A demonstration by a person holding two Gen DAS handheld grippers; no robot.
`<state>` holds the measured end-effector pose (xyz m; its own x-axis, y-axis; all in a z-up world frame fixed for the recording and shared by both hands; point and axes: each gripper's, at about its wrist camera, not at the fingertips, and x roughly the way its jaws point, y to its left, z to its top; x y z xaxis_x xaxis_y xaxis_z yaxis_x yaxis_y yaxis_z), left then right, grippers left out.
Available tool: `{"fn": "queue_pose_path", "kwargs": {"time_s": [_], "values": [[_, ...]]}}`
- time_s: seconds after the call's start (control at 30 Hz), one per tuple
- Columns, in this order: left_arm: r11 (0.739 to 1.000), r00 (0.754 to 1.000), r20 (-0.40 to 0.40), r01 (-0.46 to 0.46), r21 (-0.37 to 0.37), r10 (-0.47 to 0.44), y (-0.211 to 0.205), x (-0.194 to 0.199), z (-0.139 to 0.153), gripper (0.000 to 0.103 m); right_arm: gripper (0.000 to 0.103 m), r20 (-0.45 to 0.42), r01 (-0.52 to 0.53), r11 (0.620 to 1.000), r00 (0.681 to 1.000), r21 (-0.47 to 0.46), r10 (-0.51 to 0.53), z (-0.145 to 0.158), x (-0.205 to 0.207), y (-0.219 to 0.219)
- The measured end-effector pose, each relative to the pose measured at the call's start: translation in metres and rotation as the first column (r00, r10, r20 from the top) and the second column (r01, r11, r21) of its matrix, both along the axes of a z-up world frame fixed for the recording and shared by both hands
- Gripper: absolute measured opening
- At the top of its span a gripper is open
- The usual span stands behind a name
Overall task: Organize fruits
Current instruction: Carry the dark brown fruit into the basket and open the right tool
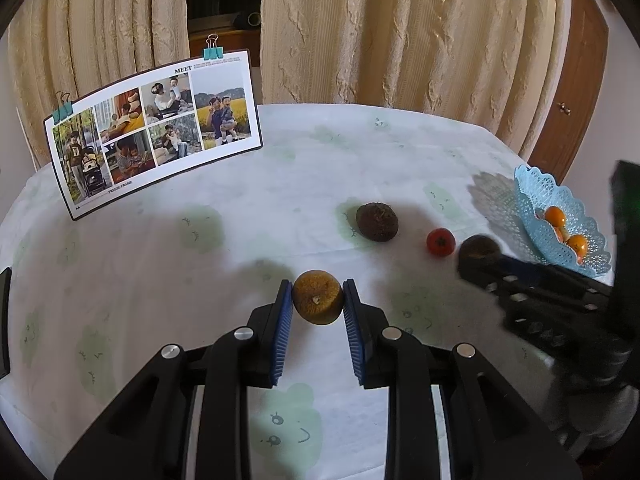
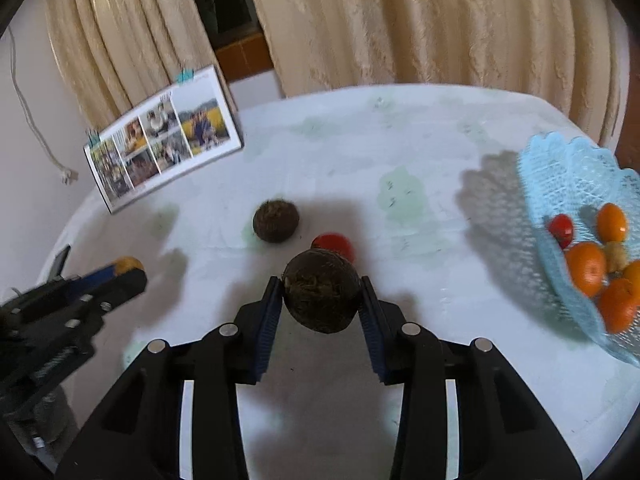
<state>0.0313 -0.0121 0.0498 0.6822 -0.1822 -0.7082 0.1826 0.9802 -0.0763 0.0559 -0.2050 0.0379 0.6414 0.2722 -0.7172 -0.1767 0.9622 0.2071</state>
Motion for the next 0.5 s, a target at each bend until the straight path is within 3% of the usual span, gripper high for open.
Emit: {"fn": "queue_pose_path", "kwargs": {"time_s": [0.27,0.5], "values": [[1.000,1.000,-0.001,0.013,0.015,-0.013,-0.008,0.000,-0.002,0.026,0.040,0.072,0.112,0.991,0.991,0.068,-0.116,0.030,-0.021,-0.052],[0.999,1.000,-0.002,0.031,0.021,-0.031,-0.020,-0.002,-0.002,0.026,0.040,0.125,0.241,0.966,0.960,0.098,-0.252,0.052,-0.045,-0.114]]}}
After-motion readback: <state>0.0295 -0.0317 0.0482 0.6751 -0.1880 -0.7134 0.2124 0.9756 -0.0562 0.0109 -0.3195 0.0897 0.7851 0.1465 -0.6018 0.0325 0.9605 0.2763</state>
